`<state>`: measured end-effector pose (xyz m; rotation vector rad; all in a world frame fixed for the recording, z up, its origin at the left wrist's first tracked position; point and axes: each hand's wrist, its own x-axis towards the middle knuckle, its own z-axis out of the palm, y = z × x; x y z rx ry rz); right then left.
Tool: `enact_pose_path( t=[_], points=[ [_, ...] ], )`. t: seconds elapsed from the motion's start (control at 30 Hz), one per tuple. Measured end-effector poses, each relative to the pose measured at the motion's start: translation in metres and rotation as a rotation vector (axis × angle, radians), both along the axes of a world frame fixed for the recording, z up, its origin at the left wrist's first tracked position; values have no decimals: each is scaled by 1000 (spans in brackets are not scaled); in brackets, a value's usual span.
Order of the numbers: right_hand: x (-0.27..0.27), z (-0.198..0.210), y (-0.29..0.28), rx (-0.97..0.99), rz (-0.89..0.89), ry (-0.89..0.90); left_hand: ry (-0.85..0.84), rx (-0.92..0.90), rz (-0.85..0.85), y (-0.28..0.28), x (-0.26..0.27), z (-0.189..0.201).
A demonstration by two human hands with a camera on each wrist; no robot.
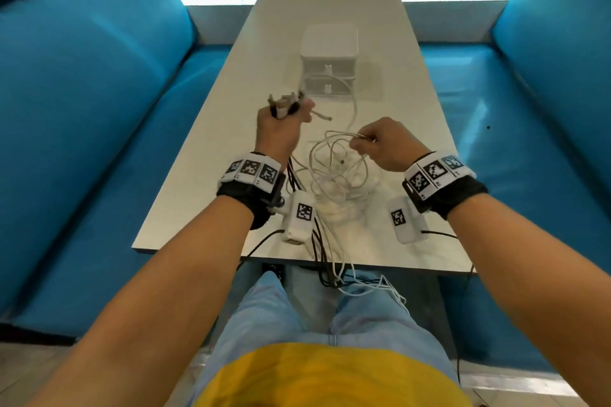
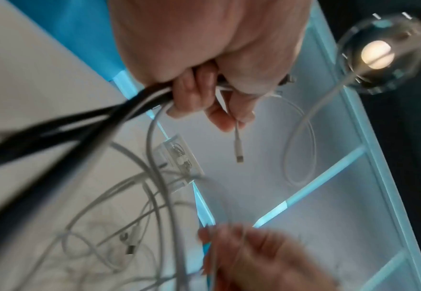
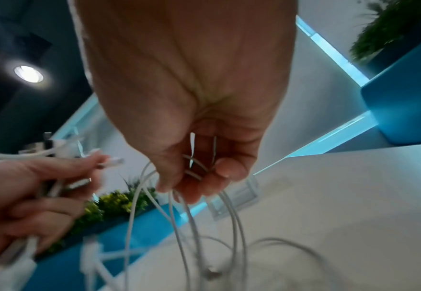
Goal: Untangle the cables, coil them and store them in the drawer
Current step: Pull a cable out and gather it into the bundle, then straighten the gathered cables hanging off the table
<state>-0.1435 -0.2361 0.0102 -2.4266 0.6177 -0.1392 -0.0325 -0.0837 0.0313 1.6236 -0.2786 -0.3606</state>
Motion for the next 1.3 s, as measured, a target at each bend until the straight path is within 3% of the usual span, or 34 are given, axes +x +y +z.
enact_pose_path(
  t=[0.07, 0.17, 0.27, 0.33, 0.4, 0.53, 0.67, 0.8, 0.93, 1.0, 1.1, 1.2, 1.3],
  points=[
    [-3, -5, -9, -18, -82, 25, 31, -29, 64, 7, 7, 1],
    [-4, -3, -22, -27, -175, 61, -71, 22, -6, 13, 6, 3],
    [-2, 20, -28, -1, -220, -109, -169, 78, -106, 13, 0, 5],
    [-5, 39, -21, 237, -185, -301, -211, 103, -162, 9, -5, 4],
    [-13, 56, -10, 426, -85, -301, -218, 114, -226, 3, -14, 3],
    [-50, 67, -2, 225, 71, -167, -259, 117, -379, -10, -44, 11],
    [-122, 39, -34, 276, -157, -132, -170, 20, -502, -22, -75, 25],
    [-216, -7, -62, 348, -466, 37, -101, 64, -704, -41, -113, 26],
    [-292, -57, -66, 292, -705, 145, -188, 100, -942, -62, -162, 21],
    [-317, -70, -59, 254, -755, 90, -237, 138, -1028, -73, -184, 14],
    [-330, -71, -42, 354, -684, -67, -247, 211, -1107, -91, -209, 0],
    [-327, -67, -26, 546, -521, -113, -201, 214, -1195, -103, -235, -8],
    [-326, -72, -23, 492, -317, -114, -91, 191, -1244, -111, -254, -12]
  ],
)
